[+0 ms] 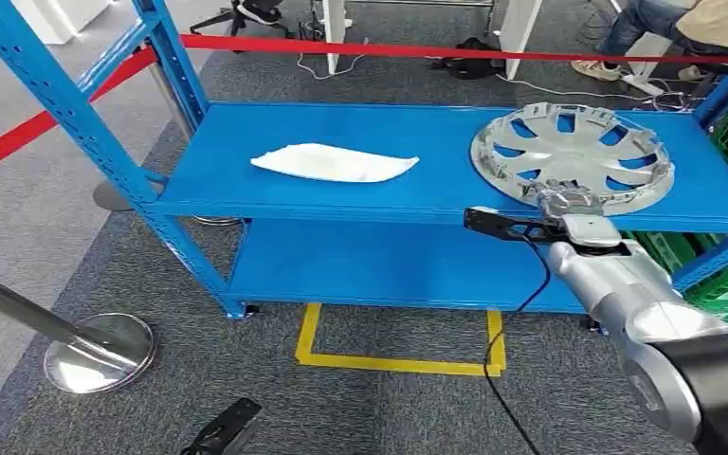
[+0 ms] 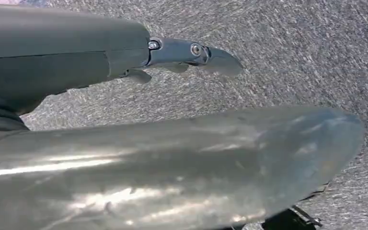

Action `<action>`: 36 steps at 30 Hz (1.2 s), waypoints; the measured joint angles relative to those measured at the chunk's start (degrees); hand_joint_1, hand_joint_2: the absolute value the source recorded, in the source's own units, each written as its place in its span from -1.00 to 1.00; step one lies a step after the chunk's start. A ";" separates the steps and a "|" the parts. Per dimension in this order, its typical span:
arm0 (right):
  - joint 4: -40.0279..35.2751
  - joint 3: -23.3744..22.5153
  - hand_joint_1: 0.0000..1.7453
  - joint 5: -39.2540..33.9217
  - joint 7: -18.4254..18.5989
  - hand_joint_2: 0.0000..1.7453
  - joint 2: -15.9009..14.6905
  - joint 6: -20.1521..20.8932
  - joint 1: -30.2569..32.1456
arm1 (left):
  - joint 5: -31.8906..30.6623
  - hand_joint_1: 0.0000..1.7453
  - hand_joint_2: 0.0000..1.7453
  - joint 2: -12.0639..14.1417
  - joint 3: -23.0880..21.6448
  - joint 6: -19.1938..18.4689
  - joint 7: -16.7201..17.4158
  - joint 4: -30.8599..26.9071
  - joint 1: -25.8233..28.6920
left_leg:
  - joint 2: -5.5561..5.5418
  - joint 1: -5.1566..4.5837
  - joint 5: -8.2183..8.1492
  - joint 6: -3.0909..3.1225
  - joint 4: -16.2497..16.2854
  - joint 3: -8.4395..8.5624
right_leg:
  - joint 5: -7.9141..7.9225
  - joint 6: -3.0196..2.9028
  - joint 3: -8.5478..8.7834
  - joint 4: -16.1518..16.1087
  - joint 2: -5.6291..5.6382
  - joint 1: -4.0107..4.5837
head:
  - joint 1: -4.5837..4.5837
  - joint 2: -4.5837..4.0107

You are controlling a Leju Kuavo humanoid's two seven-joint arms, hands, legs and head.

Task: Take the parts from the cabinet and place them on the table.

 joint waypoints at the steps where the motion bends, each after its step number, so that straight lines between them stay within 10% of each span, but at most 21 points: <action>1: 0.00 0.00 0.22 0.00 -0.07 1.00 0.00 -0.02 0.00 | 0.00 -1.00 -1.00 0.00 0.00 0.00 0.00 0.00 0.00 | 0.00 0.00 0.00 0.00 0.00 0.00 | 0.00 0.00 0.00 0.00 0.00 0.00 | 0.00 0.00; 5: 0.00 -0.02 0.22 -0.02 -0.13 1.00 0.00 -0.09 0.04 | 0.00 -1.00 -1.00 0.00 0.00 0.00 0.00 0.00 0.02 | 0.00 0.00 0.00 0.00 0.00 0.00 | 0.00 0.00 0.00 0.00 0.00 0.00 | 0.00 0.00; 6: 0.00 -0.02 0.98 -0.02 -0.13 1.00 0.00 -0.09 0.04 | 0.02 -1.00 -1.00 0.00 0.02 0.00 0.00 0.00 0.02 | 0.00 0.00 0.00 0.00 0.00 0.00 | 0.00 0.00 0.00 0.00 0.00 0.00 | 0.00 0.00; 26: 0.00 -0.02 0.74 0.37 -0.77 1.00 0.00 -0.98 0.05 | 0.00 -1.00 -1.00 0.00 0.00 0.02 0.02 0.00 0.03 | 0.00 0.00 0.00 0.00 0.00 0.00 | 0.00 0.00 0.01 0.00 0.00 0.00 | 0.00 0.00; 27: 0.00 -0.02 0.12 0.39 -0.83 1.00 0.00 -1.07 0.05 | 0.00 -1.00 -1.00 0.00 0.00 0.02 0.02 0.00 0.03 | 0.00 0.00 0.00 0.00 0.00 0.00 | 0.00 0.00 0.01 0.00 0.00 0.00 | 0.00 0.00; 28: 0.00 -0.04 -1.00 0.42 -0.85 1.00 0.00 -1.18 0.05 | -0.02 -1.00 -1.00 0.00 0.00 0.02 0.00 0.00 0.03 | 0.00 0.00 0.00 0.00 0.00 0.00 | 0.00 0.00 0.00 0.00 0.00 0.00 | 0.00 0.00; 36: 0.00 -0.04 -1.00 1.16 -1.48 1.00 0.00 -4.15 0.04 | -0.02 -1.00 -1.00 0.00 0.00 0.02 0.00 0.00 0.02 | 0.00 0.00 0.00 0.00 0.00 0.00 | 0.00 0.00 0.01 0.00 0.00 0.00 | 0.00 0.00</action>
